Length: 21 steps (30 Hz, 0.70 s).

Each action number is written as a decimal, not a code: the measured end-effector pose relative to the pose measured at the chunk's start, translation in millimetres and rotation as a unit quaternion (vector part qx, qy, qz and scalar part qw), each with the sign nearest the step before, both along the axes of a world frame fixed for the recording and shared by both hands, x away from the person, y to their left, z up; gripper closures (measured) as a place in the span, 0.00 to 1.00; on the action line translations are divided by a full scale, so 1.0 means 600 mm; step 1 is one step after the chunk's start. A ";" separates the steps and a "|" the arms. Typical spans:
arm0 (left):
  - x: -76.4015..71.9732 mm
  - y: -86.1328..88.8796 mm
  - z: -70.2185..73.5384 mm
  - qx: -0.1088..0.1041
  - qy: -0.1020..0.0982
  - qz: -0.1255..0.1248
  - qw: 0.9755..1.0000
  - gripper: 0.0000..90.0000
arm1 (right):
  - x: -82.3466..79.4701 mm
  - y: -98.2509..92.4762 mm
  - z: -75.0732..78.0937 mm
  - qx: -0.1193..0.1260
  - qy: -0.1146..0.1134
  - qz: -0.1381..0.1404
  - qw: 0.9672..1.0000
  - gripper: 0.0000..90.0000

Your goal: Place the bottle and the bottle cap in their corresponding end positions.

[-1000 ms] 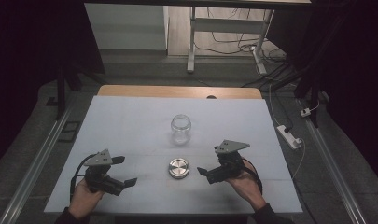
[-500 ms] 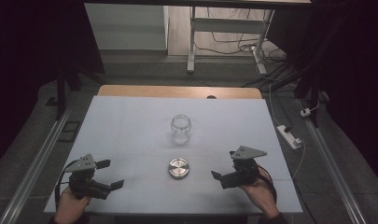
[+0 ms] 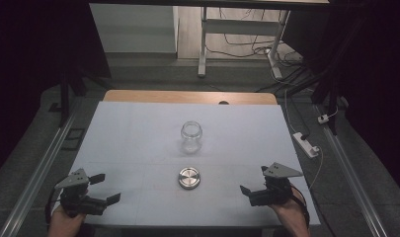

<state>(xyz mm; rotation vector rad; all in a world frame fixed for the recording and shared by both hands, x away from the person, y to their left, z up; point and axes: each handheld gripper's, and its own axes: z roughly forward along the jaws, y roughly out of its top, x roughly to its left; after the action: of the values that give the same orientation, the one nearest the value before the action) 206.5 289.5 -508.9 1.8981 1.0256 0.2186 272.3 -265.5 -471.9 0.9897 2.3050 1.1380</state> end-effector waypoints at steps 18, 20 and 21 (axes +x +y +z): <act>-0.025 0.027 -0.019 0.008 0.017 0.035 0.999 0.00 | -0.039 -0.061 -0.022 0.000 0.019 -0.059 0.998 0.00; -0.026 0.027 -0.022 0.015 0.022 0.036 0.999 0.00 | -0.042 -0.064 -0.026 -0.001 0.023 -0.062 0.998 0.00; -0.027 0.027 -0.023 0.020 0.024 0.038 0.999 0.00 | -0.043 -0.065 -0.028 -0.002 0.026 -0.064 0.998 0.00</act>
<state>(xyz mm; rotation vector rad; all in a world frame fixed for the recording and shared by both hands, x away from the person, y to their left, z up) 190.5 305.4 -522.8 1.9106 1.1343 0.2389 246.3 -304.4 -488.8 1.1611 2.2454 1.0677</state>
